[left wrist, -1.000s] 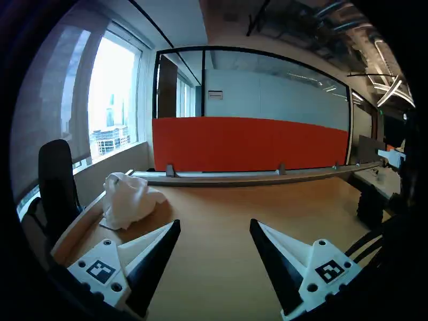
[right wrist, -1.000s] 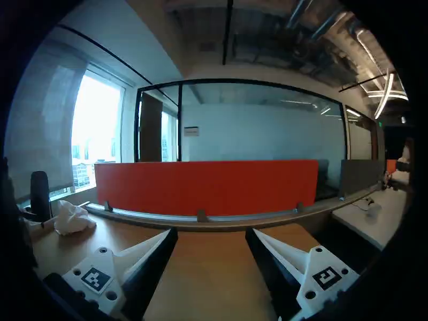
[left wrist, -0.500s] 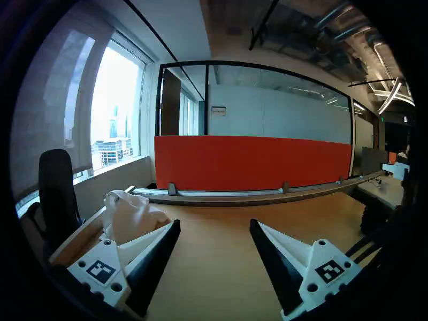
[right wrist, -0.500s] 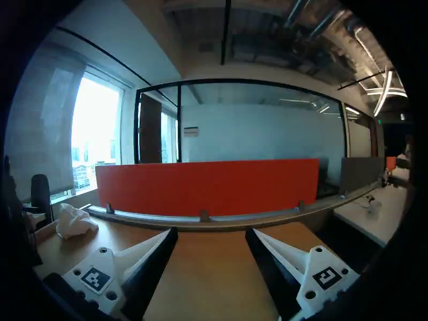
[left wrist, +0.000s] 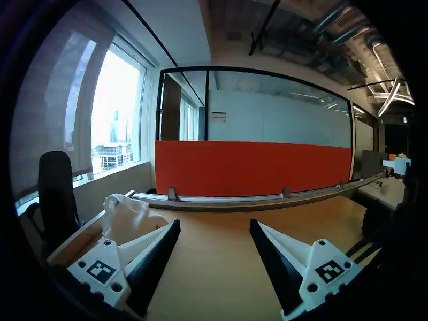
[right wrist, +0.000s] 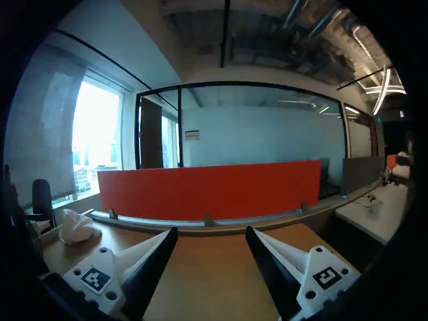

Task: Fold towel

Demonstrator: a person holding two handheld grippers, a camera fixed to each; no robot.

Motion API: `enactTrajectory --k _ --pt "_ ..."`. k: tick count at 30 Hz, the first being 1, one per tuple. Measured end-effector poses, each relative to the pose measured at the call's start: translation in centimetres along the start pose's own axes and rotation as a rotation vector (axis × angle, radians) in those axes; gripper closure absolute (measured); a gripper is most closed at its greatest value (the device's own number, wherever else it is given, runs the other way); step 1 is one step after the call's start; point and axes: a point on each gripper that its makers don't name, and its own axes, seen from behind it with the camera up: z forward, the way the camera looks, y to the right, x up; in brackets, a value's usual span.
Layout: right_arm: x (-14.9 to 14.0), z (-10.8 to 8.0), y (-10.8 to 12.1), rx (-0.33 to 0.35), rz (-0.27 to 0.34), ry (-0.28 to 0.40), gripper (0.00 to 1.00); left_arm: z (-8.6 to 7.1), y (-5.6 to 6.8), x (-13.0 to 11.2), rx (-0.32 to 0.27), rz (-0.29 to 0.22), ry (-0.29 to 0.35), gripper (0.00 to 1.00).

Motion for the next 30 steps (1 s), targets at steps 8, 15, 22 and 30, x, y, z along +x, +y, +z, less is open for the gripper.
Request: enactTrajectory --k 8,15,22,30 --pt "1.0 -0.6 -0.5 -0.001 0.017 0.022 0.01 0.2 -0.3 -1.4 0.01 0.012 0.025 0.04" --pt "0.8 -0.9 -1.2 0.007 0.013 0.029 0.01 0.3 -0.3 -3.4 0.014 0.013 0.039 0.04" --pt "-0.5 -0.9 -2.3 0.026 -0.007 0.024 0.01 0.4 -0.5 -5.7 0.021 0.04 0.051 0.04" --pt "-1.8 -0.5 -3.3 0.034 -0.024 0.018 0.0 0.7 -0.5 -8.7 0.02 0.027 0.06 0.04"
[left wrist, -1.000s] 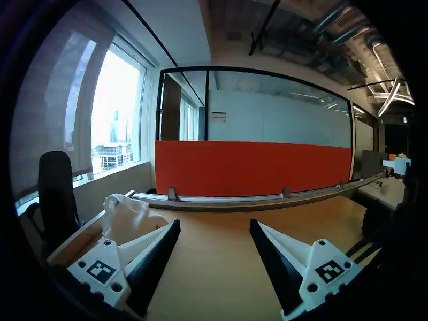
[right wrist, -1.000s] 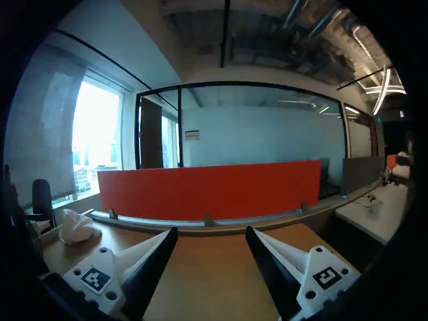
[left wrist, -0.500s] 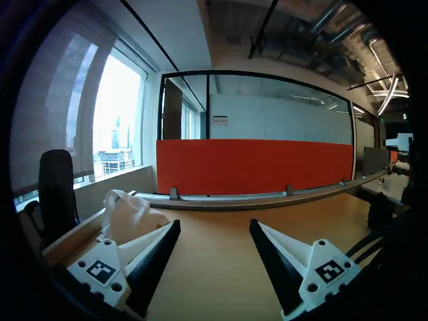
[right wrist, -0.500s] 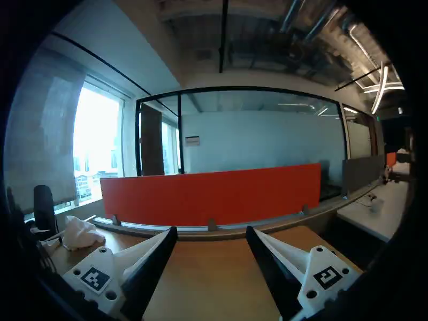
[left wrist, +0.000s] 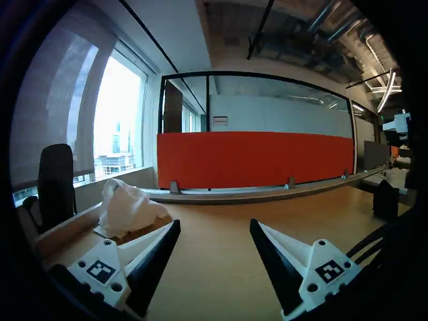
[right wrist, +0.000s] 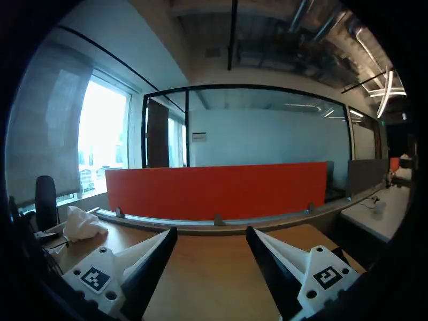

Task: Fold towel

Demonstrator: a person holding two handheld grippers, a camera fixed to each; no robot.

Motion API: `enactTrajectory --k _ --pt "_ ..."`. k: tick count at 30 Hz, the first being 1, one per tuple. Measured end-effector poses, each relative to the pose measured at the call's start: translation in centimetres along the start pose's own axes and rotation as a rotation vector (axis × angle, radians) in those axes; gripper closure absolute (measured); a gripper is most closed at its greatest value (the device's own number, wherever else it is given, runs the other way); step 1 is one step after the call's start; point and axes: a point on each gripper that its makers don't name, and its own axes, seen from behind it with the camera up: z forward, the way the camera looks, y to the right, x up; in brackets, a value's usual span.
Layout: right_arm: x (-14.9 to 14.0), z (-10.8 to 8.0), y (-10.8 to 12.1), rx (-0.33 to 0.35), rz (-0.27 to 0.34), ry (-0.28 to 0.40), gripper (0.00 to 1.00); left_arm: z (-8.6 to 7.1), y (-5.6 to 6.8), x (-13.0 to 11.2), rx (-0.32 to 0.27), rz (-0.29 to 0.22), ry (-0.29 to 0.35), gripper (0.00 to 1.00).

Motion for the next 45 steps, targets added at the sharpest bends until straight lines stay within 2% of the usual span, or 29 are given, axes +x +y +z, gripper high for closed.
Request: enactTrajectory --k 6,22,30,38,45 --pt "-0.3 0.3 0.1 -0.001 -0.012 0.018 0.01 0.1 0.0 -1.4 0.006 0.002 0.011 0.04" --pt "-2.3 0.6 0.7 -0.005 -0.014 0.03 0.0 0.3 0.4 -5.6 0.008 -0.033 0.02 0.04" --pt "-2.7 0.6 1.2 -0.012 -0.015 0.028 0.01 0.5 0.5 -5.7 0.01 -0.03 0.035 0.04" --pt "-1.8 0.4 1.6 -0.022 -0.023 0.032 0.01 0.5 -0.1 -6.0 0.024 -0.04 0.039 0.04" --pt "-1.9 0.3 1.5 -0.018 -0.023 0.033 0.01 0.3 0.1 -5.9 0.023 -0.014 0.043 0.04"
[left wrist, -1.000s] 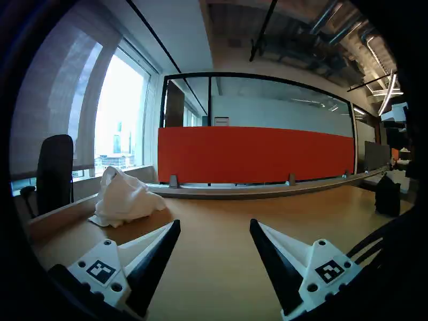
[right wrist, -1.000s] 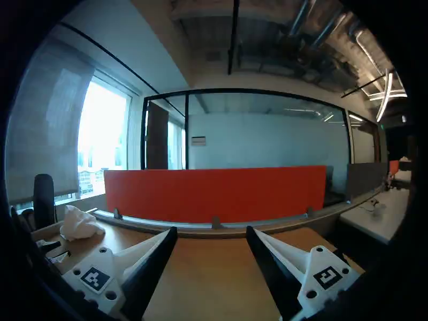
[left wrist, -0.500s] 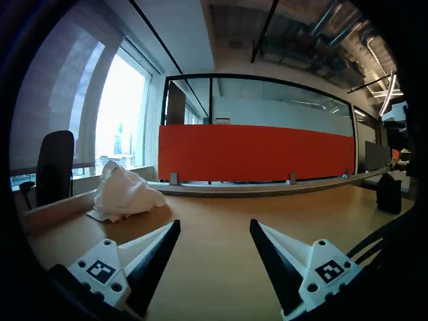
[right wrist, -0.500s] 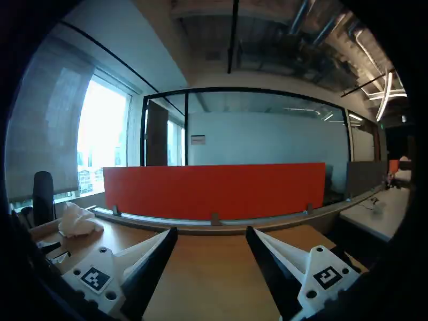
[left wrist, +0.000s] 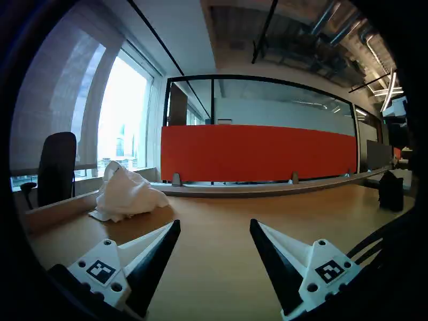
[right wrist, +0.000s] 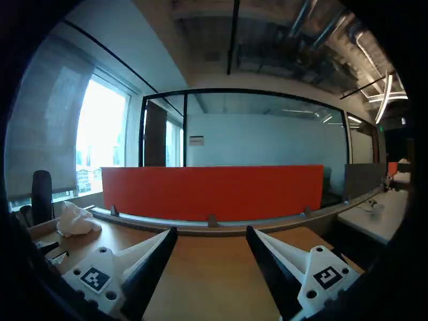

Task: Fold towel

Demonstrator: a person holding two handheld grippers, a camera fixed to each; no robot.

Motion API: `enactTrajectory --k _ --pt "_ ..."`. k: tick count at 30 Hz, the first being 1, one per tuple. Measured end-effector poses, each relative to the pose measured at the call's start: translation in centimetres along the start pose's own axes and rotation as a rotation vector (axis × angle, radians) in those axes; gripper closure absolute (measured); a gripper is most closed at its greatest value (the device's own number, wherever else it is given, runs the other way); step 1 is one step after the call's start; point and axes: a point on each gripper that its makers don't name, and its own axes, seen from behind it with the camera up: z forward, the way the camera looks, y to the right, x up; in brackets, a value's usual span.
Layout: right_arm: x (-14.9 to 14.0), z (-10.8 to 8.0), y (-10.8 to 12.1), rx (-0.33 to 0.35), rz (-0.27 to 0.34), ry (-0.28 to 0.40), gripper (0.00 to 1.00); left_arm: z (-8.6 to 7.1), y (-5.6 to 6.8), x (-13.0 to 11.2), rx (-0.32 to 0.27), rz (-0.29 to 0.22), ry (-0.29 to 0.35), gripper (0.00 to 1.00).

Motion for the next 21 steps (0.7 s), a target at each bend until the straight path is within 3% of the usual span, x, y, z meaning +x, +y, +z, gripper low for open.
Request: enactTrajectory --k 21 --pt "0.37 -0.06 0.39 0.003 0.007 0.013 0.01 0.1 0.19 -0.46 0.002 0.009 -0.001 0.04"
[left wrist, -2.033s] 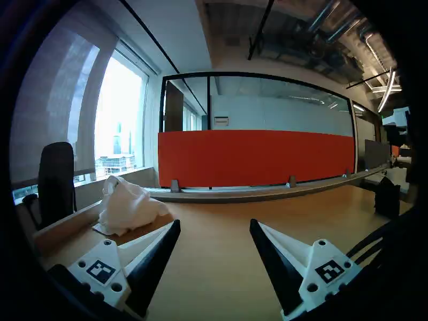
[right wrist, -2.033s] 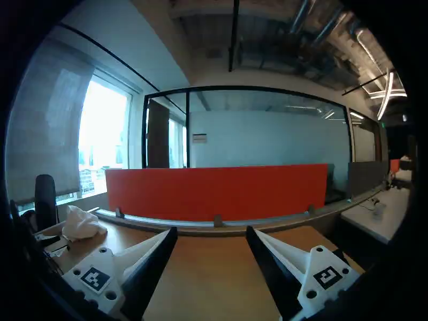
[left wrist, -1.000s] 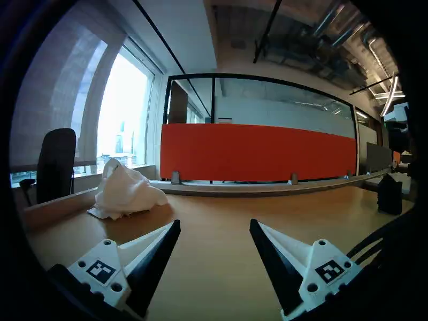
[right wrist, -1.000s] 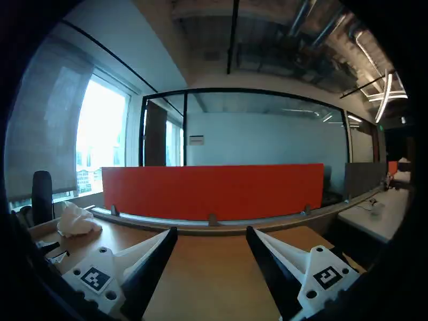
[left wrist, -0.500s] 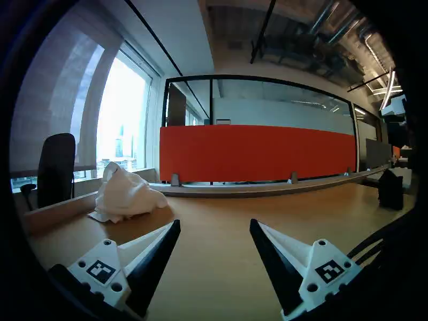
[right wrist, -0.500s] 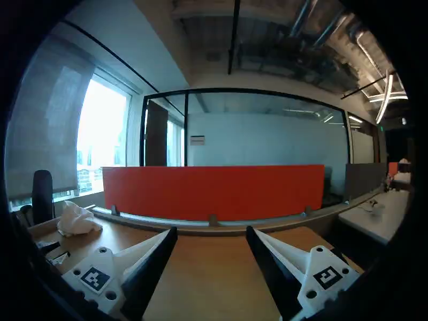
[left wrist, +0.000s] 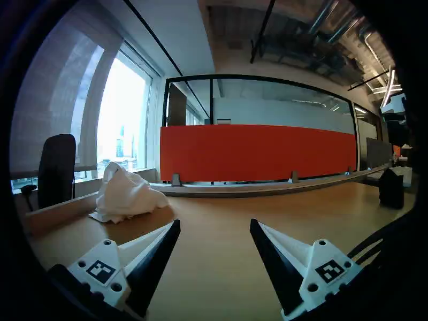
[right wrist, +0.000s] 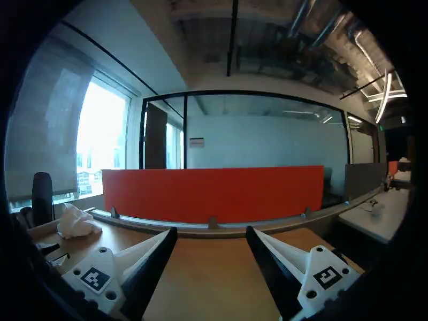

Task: Fold towel

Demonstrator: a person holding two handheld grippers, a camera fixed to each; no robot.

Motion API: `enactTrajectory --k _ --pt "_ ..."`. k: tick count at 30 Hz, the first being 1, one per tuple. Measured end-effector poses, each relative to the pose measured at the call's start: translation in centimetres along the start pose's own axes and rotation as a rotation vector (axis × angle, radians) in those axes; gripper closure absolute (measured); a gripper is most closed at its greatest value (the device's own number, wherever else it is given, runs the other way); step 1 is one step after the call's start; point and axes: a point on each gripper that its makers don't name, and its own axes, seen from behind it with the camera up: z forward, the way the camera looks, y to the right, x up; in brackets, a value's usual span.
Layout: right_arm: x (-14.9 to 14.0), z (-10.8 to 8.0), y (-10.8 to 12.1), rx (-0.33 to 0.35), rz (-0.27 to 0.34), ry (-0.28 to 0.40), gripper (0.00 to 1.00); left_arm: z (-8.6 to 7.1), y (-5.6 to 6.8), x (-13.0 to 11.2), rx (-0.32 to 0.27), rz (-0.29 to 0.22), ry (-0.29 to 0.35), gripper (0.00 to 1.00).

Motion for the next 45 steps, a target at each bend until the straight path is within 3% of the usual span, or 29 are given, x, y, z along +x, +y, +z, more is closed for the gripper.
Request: enactTrajectory --k 9,21,33,45 --pt "-0.6 0.1 1.0 -0.022 -0.019 0.016 0.01 0.0 0.0 -0.2 0.0 -0.001 0.001 0.03" --pt "-3.2 0.0 2.7 -0.049 0.007 0.018 0.01 0.2 0.0 -0.5 0.0 -0.001 0.002 0.03" --pt "-7.9 -0.7 6.3 -0.088 0.02 0.015 0.0 0.2 0.1 -0.6 0.001 -0.001 0.002 0.03" --pt "-12.1 0.1 7.1 -0.071 0.046 0.027 0.01 0.2 0.0 -0.6 0.001 -0.002 0.002 0.03"
